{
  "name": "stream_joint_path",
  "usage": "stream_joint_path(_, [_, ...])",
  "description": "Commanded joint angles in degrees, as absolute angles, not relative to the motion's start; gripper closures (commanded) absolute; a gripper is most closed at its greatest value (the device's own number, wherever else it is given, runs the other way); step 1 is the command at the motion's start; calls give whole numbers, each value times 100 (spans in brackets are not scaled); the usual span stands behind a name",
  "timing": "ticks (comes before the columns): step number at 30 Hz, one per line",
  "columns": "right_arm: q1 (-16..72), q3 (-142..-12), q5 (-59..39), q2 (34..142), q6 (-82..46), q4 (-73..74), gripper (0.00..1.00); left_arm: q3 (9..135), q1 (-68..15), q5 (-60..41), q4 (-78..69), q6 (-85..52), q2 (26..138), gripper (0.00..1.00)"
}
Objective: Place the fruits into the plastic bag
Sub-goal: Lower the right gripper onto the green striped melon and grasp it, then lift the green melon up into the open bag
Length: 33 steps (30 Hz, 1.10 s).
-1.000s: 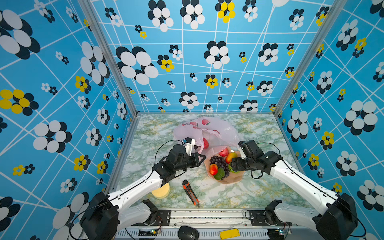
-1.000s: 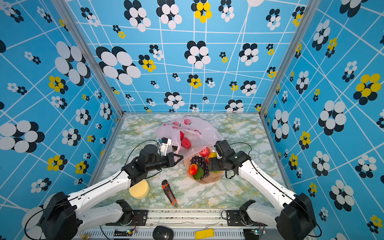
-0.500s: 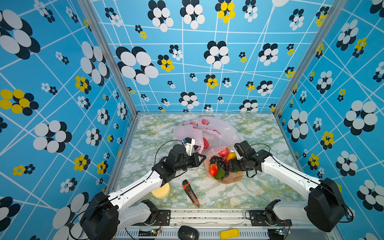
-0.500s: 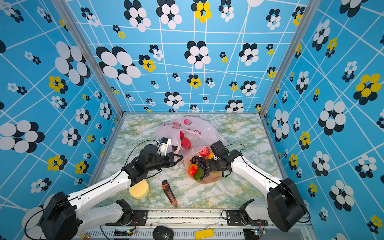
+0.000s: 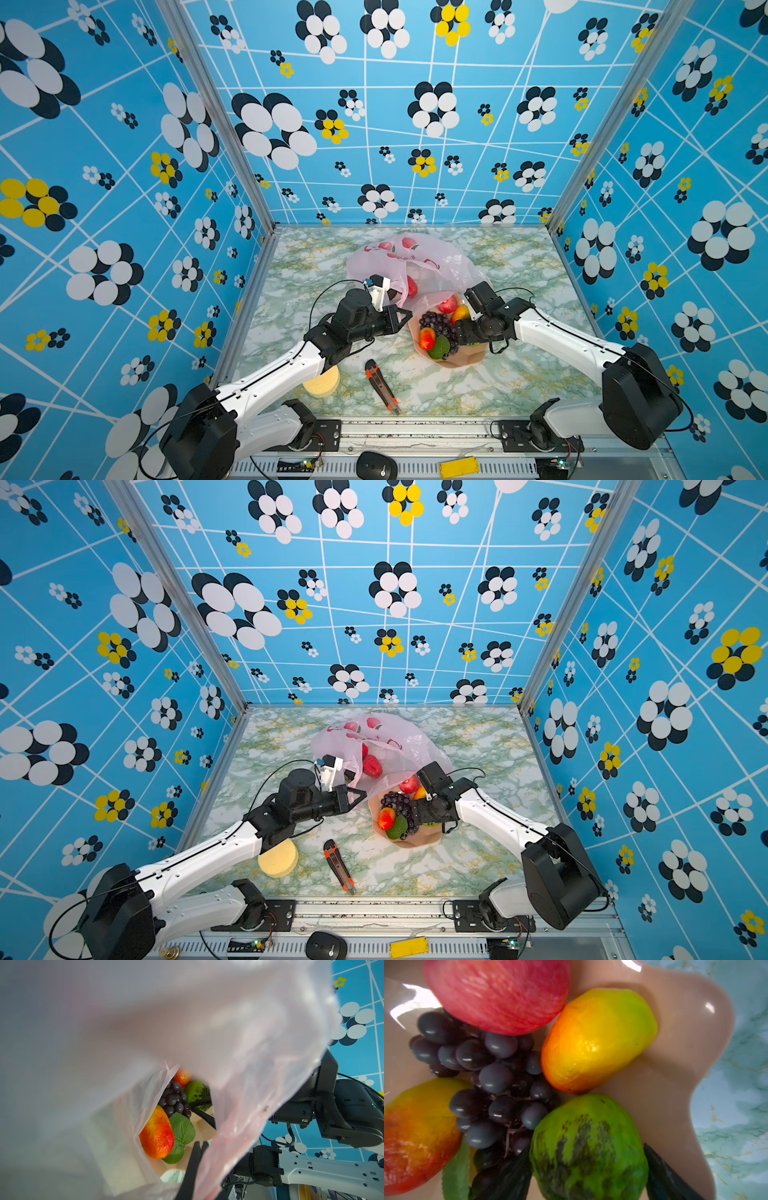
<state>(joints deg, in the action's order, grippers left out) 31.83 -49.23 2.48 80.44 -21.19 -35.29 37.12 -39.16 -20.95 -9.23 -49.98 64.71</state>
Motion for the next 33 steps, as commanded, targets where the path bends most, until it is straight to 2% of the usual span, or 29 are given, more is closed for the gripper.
stream_joint_path(1, [3155,-5025,312,8089,-2065,-3611,23,3622,-3959,-2024,-916,-4997,6408,100])
stream_joint_path(7, [3157,-4981,393,7831,-2105,-3586,32,3597,-3959,-2004,-924,-5009,6390,100])
stream_joint_path(16, [3155,-4896,502,7229,-2110,-3503,40,3634,-3962,-2039,-969,-5021,6447,100])
stream_joint_path(23, [3149,-4775,248,6835,-2294,-3243,42,3643,-3965,-2039,-982,-5027,6461,100])
stream_joint_path(33, [3143,-4701,-818,6776,-3001,-2527,42,3642,-3956,-2045,-984,-5053,6461,100])
